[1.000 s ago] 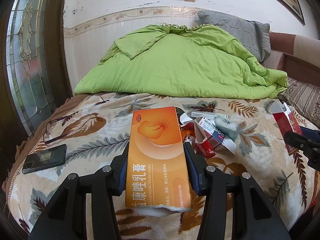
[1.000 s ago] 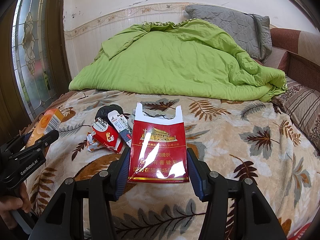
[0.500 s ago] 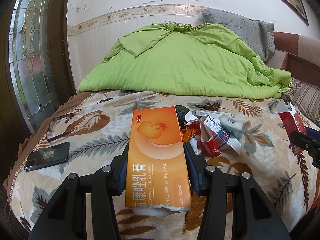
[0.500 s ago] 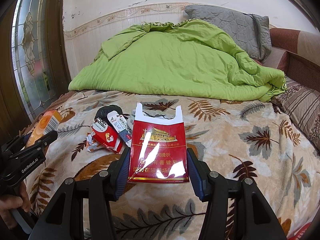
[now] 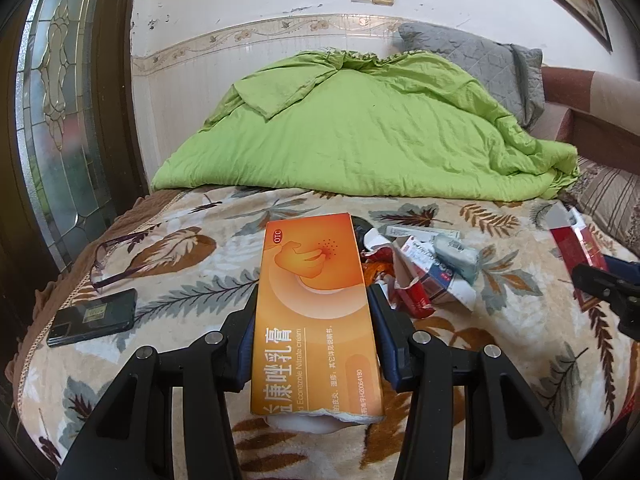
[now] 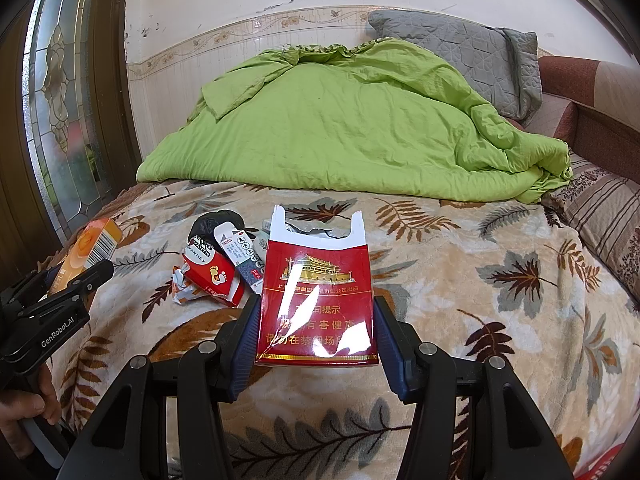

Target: Collect trash

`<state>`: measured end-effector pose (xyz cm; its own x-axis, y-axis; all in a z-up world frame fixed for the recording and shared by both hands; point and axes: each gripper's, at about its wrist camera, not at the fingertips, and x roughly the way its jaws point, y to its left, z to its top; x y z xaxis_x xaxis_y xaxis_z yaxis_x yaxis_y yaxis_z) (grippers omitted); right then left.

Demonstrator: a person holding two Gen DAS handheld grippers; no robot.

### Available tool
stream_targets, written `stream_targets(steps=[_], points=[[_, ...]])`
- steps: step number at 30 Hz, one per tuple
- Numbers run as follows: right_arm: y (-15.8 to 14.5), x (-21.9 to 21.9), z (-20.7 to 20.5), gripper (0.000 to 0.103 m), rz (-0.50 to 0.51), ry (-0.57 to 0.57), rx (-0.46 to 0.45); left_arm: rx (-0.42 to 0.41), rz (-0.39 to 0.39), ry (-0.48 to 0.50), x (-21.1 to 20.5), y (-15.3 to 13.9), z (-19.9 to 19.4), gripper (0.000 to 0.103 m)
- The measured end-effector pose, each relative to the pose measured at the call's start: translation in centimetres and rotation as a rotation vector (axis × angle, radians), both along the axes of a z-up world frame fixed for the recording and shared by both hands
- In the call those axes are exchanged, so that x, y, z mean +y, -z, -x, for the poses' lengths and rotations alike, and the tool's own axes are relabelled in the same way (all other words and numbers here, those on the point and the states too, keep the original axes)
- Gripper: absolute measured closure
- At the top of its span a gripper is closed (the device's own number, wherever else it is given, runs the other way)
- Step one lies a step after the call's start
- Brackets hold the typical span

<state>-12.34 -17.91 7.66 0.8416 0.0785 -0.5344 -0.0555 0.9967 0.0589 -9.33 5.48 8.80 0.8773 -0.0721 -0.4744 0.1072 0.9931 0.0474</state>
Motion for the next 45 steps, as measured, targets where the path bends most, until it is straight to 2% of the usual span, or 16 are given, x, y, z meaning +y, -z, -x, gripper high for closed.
stream_targets(steps=[7,39,45], points=[[0.0,0.0,0.0,0.045,0.0,0.0,0.001,-0.023,0.005,0.041,-0.5,-0.3,0.5,0.056],[-0.2,-0.2,0.1,0.045,-0.003,0.005,-0.003,-0.022,0.006,0.092,-1.6,-0.2,1.0,0.056],[-0.5,-0.7,0.3,0.045,-0.02,0.014,-0.008,-0.026,0.028,0.12,-2.2,-0.5,1.5,0.056]])
